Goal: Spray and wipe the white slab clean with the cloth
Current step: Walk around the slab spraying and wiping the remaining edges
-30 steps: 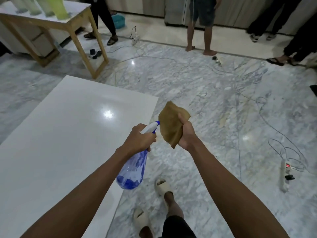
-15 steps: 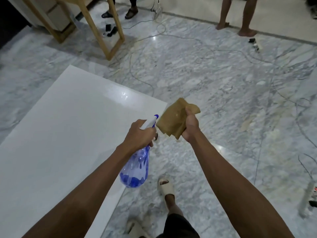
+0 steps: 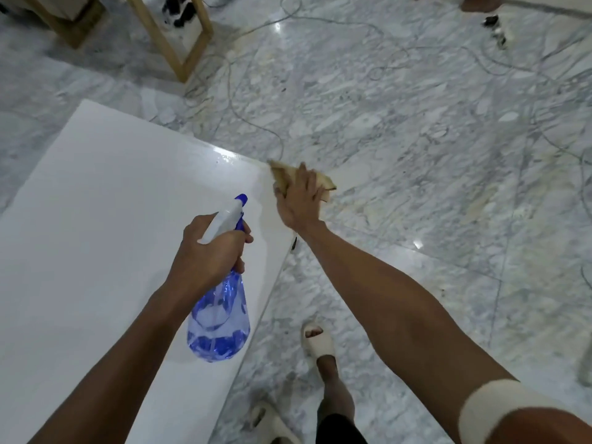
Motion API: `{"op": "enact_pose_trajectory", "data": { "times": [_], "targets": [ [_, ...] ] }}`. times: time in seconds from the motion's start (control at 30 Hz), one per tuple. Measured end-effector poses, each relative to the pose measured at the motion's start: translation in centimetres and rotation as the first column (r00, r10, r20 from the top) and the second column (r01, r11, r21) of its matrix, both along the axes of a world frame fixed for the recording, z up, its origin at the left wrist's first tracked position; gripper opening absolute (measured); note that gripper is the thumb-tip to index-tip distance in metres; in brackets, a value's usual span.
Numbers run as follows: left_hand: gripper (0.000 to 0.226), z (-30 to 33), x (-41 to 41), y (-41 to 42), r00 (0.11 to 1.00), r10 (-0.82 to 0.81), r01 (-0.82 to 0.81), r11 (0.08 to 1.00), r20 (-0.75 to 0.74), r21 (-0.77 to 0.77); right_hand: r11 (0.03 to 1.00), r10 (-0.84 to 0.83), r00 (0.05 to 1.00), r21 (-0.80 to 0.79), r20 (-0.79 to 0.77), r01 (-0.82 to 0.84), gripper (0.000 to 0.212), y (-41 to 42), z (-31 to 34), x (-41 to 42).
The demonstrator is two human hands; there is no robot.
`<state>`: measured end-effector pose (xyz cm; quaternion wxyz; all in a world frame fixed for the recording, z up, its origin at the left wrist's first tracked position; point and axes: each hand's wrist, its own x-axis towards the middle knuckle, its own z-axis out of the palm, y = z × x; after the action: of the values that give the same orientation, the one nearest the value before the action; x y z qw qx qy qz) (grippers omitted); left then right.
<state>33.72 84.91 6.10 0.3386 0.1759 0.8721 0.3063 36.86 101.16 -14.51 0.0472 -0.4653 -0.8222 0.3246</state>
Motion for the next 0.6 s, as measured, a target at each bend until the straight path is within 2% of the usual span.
{"op": "enact_pose_trajectory", "data": {
  "times": [0.07,0.13,0.33,0.47,0.6],
  "targets": [
    [0.019,-0.8,-0.6,-0.7,1.000,0.002,-0.002,1.000,-0.003,-0.015,0.961,0.064,0.994,0.263,0.084,-0.084,0.054,-1.5,-2.8,-0.5],
    [0.019,-1.6,-1.1,-1.5,1.000,-0.005,0.005,0.999,-0.001,-0.033,0.923,0.022,0.999,0.384,0.039,-0.035,0.050,-1.9,-4.6,-0.4],
    [0.019,-2.8,-1.3,-3.0,0.999,-0.022,0.024,0.999,0.046,-0.043,0.892,-0.001,1.000,0.451,0.023,-0.010,0.050,-2.4,-4.9,-0.8],
    [0.018,-3.2,-1.0,-3.6,0.998,-0.039,0.043,0.997,0.055,-0.063,0.878,-0.029,0.999,0.476,-0.043,0.046,0.048,-2.6,-5.5,-0.6],
    [0.016,-3.3,-0.4,-3.5,0.996,-0.071,0.074,0.996,0.051,-0.055,0.879,-0.026,1.000,0.475,0.002,0.022,0.049,-3.1,-5.8,-0.4]
  ]
}}
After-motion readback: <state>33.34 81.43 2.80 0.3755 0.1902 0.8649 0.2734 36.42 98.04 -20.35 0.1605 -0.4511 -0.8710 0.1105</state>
